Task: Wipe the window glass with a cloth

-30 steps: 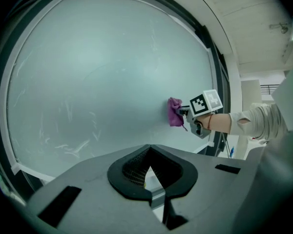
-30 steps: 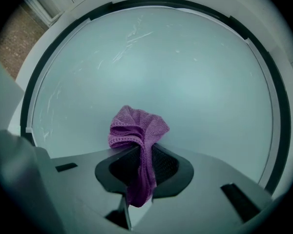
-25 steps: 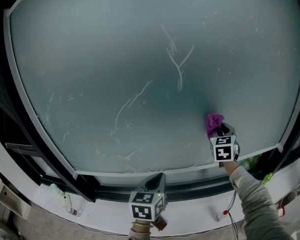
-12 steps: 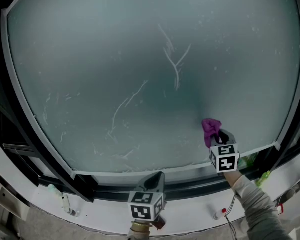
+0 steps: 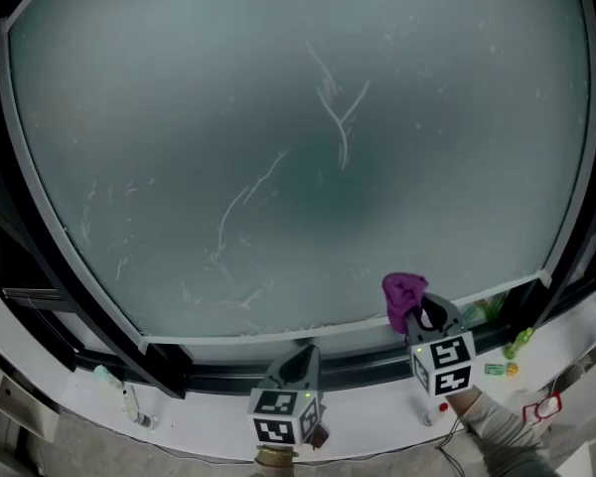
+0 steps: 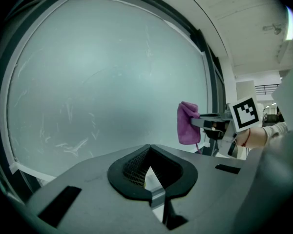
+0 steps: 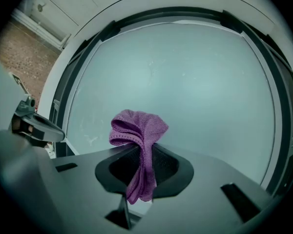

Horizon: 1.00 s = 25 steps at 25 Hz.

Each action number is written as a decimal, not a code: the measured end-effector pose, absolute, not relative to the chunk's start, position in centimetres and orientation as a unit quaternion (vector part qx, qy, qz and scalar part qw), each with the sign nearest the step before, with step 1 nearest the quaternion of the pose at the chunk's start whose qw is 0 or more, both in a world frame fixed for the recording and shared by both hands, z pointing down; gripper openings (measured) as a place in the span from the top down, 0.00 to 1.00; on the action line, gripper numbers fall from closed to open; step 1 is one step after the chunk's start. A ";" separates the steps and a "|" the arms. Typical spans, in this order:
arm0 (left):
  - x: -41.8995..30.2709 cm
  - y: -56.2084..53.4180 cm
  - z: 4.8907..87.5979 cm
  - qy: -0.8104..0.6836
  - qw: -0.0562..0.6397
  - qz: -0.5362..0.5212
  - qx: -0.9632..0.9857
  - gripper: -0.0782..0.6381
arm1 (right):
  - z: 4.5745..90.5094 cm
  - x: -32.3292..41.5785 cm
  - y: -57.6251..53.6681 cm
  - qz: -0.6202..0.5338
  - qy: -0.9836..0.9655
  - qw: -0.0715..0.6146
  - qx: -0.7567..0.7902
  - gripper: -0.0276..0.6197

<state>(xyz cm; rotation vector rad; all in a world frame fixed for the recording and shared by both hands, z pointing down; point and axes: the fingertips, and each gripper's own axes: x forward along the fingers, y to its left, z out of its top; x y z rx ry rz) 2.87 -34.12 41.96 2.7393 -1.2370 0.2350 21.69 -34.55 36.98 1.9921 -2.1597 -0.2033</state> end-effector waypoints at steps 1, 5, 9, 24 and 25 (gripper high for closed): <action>2.7 -33.8 42.0 -0.410 0.063 0.076 0.907 0.88 | 37.4 21.1 -33.7 -0.065 -0.733 0.097 0.671 0.87; 2.1 -32.7 42.7 -0.411 0.061 0.072 0.907 0.88 | 39.0 18.9 -30.6 -0.060 -0.741 0.097 0.662 0.87; 1.6 -31.3 43.7 -0.409 0.064 0.070 0.908 0.88 | 40.8 16.7 -27.9 -0.053 -0.749 0.100 0.652 0.87; 0.2 -27.5 45.7 -0.417 0.079 0.055 0.904 0.88 | 44.2 12.6 -23.5 0.033 -0.778 0.084 0.622 0.87; 0.0 -27.5 45.6 -0.418 0.079 0.054 0.903 0.88 | 44.5 12.4 -23.5 0.035 -0.780 0.086 0.619 0.87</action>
